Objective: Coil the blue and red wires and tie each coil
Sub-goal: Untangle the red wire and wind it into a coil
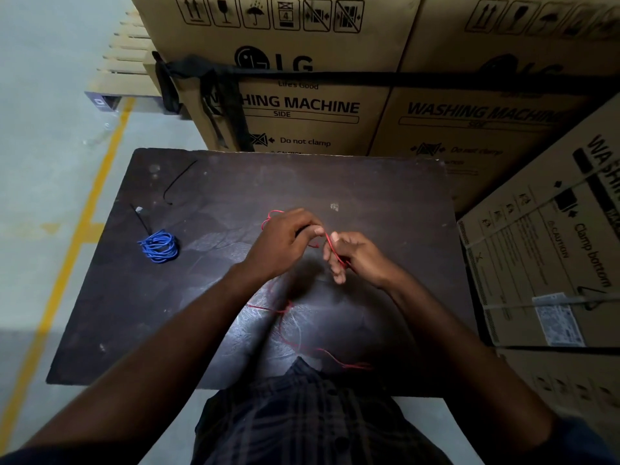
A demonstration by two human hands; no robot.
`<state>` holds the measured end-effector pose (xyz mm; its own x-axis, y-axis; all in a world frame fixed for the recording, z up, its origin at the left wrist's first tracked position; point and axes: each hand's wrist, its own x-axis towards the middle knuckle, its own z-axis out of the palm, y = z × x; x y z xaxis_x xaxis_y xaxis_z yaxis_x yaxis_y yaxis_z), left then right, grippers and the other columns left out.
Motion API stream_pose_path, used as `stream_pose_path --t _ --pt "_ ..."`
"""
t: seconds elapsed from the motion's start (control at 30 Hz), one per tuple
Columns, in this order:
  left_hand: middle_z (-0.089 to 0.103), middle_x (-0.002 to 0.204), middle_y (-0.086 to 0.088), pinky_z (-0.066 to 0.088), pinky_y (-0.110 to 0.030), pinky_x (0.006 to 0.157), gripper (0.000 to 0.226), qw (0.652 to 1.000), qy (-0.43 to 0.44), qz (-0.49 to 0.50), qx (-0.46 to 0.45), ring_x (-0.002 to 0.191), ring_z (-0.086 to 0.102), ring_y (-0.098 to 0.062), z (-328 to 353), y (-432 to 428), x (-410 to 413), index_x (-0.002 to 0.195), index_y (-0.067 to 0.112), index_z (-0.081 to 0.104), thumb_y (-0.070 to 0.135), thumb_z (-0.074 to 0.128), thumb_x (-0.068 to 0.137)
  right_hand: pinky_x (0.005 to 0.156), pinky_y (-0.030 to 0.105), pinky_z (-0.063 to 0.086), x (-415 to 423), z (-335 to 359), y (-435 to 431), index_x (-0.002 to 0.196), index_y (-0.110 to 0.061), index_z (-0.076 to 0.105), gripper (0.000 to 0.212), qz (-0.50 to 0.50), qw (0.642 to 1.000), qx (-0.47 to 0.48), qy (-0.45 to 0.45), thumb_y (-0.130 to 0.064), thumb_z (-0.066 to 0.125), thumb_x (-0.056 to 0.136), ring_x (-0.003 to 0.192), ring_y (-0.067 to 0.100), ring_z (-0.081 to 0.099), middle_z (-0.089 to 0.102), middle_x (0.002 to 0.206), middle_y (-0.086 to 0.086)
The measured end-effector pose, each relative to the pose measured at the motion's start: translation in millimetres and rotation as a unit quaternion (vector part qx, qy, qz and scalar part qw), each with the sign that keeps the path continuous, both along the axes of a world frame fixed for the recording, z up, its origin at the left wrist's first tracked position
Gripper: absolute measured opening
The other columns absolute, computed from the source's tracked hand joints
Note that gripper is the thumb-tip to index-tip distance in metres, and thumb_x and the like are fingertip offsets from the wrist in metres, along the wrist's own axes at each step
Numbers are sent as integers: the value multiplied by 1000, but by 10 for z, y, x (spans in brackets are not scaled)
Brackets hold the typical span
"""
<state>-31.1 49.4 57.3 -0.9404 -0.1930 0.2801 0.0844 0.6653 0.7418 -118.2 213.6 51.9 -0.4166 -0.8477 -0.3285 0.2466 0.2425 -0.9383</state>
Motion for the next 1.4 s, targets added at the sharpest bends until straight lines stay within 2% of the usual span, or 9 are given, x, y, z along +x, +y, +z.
stream_pose_path --t 0.23,0.37,0.47,0.63,0.8,1.0,1.13,1.2,1.4 --pt "55 71 8 42 -30 66 18 989 -27 29 142 67 51 -9 -64 143 -122 80 26 54 30 48 96 40 21 38 13 257 79 76 -7 51 32 97 940 -88 -316 -23 34 98 41 14 42 39 49 0" --pt "50 69 6 39 -32 65 23 973 -49 41 223 67 46 -9 -177 268 -147 78 11 50 23 46 98 37 22 30 -58 353 -38 79 -9 49 28 166 879 -185 -406 -25 37 98 42 10 44 46 52 -3" --pt "60 76 8 48 -36 71 15 964 -47 54 257 75 56 -8 -205 354 -191 83 12 58 18 50 95 39 22 38 -104 437 -126 81 -8 51 28 146 841 -241 -462 -28 42 98 44 11 48 49 53 -1" --pt "54 65 9 41 -25 63 27 986 -89 64 126 63 51 1 -241 351 -112 76 17 54 27 46 100 47 21 46 -313 591 -269 81 -12 48 32 -179 906 -233 -304 -30 32 102 48 10 52 50 55 -4" --pt "50 66 -4 38 -35 66 34 997 -61 39 -1 66 47 -18 -311 429 -52 68 8 53 30 48 94 55 25 54 -386 358 -407 85 -9 49 32 -341 895 -212 -193 -24 29 105 57 16 66 65 60 0" --pt "59 76 -2 44 -37 75 22 998 -60 26 19 75 55 -17 -315 441 15 69 10 58 22 56 87 56 20 51 -504 -5 -353 79 -14 49 30 -356 928 -71 87 -14 34 105 56 5 63 62 65 1" --pt "62 83 2 44 -29 79 17 998 -27 33 34 82 57 -14 -186 280 33 73 13 61 20 57 88 59 28 50 -372 -298 -181 73 -16 52 30 -135 948 71 279 -19 42 102 55 9 58 60 65 3" --pt "59 88 4 42 -24 83 19 998 -20 44 26 87 57 -11 -166 165 25 77 14 64 27 57 89 55 31 49 -267 -315 -105 75 -10 53 33 -23 963 102 250 -22 40 103 50 16 57 59 61 6" --pt "52 100 -4 34 -14 92 25 998 -5 57 16 98 50 -11 -180 36 13 78 8 63 29 54 90 40 20 39 -14 -30 33 77 -3 51 45 38 993 40 -103 -26 27 105 38 15 47 46 48 2"
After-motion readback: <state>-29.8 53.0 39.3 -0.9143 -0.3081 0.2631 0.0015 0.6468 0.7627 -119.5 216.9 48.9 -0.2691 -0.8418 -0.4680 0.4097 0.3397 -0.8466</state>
